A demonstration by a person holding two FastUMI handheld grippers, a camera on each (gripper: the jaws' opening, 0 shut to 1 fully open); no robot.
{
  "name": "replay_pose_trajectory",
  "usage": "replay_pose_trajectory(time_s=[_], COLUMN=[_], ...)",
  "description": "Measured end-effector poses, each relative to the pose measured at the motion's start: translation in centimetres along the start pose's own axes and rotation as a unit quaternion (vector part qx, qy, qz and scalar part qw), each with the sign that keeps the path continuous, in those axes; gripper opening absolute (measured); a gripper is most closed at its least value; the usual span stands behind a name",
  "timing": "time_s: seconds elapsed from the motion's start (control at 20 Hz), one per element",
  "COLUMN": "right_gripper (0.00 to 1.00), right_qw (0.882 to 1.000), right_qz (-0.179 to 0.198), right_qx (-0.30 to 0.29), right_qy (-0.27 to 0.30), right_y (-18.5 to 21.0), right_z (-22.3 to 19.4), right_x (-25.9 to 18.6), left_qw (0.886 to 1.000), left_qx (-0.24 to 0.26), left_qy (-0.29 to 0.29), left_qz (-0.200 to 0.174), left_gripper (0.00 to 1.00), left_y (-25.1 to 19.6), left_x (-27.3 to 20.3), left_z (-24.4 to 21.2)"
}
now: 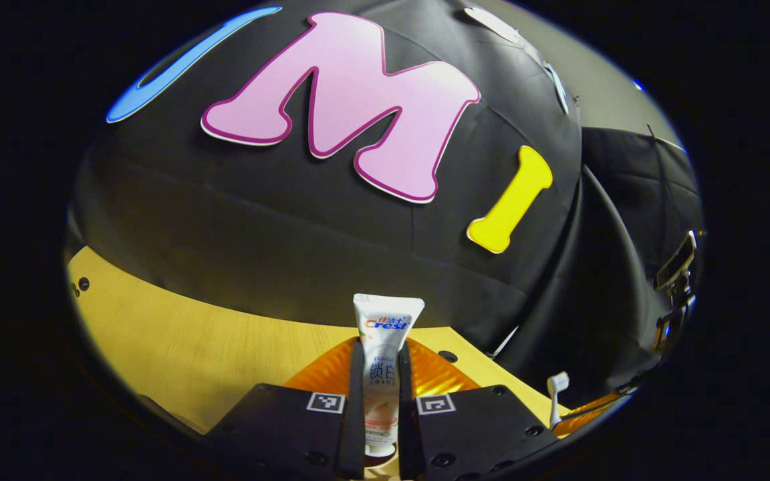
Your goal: Put the toothbrush and toothpaste on the desktop into the cup, then pick up the cup and place it on the coaster on the desktop.
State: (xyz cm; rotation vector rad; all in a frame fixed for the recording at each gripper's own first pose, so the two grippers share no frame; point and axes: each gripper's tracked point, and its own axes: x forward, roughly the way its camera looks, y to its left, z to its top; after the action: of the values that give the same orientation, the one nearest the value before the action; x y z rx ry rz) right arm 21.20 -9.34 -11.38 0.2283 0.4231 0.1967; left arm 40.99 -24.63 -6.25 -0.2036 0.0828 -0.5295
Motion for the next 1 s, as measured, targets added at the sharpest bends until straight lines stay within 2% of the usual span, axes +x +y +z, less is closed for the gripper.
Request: replay_pose_trajectory(time_s=[0.15, 0.2, 0.25, 0.3, 0.35, 0.4, 0.45, 0.5, 0.6, 0.65, 0.75, 1.0], right_gripper=[0.05, 0.05, 0.05, 0.05, 0.05, 0.05, 0.05, 0.05, 0.05, 0.05, 0.05, 0.05], right_qw=[1.0, 1.0, 0.999, 0.999, 0.999, 0.999, 0.999, 0.998, 0.998, 0.997, 0.996, 0.991], right_qz=[0.0, -0.003, -0.002, -0.001, 0.0, 0.001, 0.005, 0.008, 0.016, 0.02, 0.03, 0.055], right_qx=[-0.008, -0.014, -0.02, -0.023, -0.026, -0.026, -0.025, -0.024, -0.019, -0.017, -0.014, -0.011], right_qy=[-0.016, -0.021, -0.027, -0.031, -0.035, -0.038, -0.043, -0.05, -0.064, -0.071, -0.084, -0.124], right_y=[-0.4, -0.6, -0.5, -0.5, -0.5, -0.3, 0.0, 0.4, 1.3, 1.8, 2.8, 5.7], right_z=[0.1, 0.2, 0.2, 0.0, -0.1, 0.0, 0.3, 0.6, 1.4, 1.7, 2.5, 4.8], right_x=[1.0, 1.2, 1.4, 1.8, 2.1, 2.5, 3.0, 3.2, 3.8, 4.2, 5.2, 7.0], left_qw=[1.0, 1.0, 1.0, 1.0, 0.999, 0.999, 0.999, 0.999, 0.997, 0.997, 0.995, 0.99], left_qx=[0.017, 0.02, 0.024, 0.028, 0.031, 0.035, 0.041, 0.045, 0.047, 0.045, 0.037, 0.006], left_qy=[-0.003, -0.001, 0.002, 0.005, 0.006, 0.005, -0.001, -0.012, -0.036, -0.049, -0.065, -0.078], left_qz=[-0.005, -0.005, -0.001, 0.009, 0.014, 0.015, 0.019, 0.026, 0.043, 0.049, 0.064, 0.119], left_gripper=[0.27, 0.33, 0.26, 0.33, 0.52, 0.41, 0.63, 0.68, 0.94, 0.98, 0.98, 0.98], left_y=[0.3, 0.4, 0.7, 1.0, 1.2, 1.1, 1.2, 1.2, 1.5, 1.7, 2.3, 5.9], left_x=[-0.2, -0.2, -0.1, -0.1, -0.5, -1.1, -1.6, -2.0, -3.6, -4.4, -6.5, -13.1], left_z=[-2.3, -3.1, -3.8, -4.5, -4.8, -5.1, -4.7, -3.8, -2.0, -0.9, 0.7, 1.2])
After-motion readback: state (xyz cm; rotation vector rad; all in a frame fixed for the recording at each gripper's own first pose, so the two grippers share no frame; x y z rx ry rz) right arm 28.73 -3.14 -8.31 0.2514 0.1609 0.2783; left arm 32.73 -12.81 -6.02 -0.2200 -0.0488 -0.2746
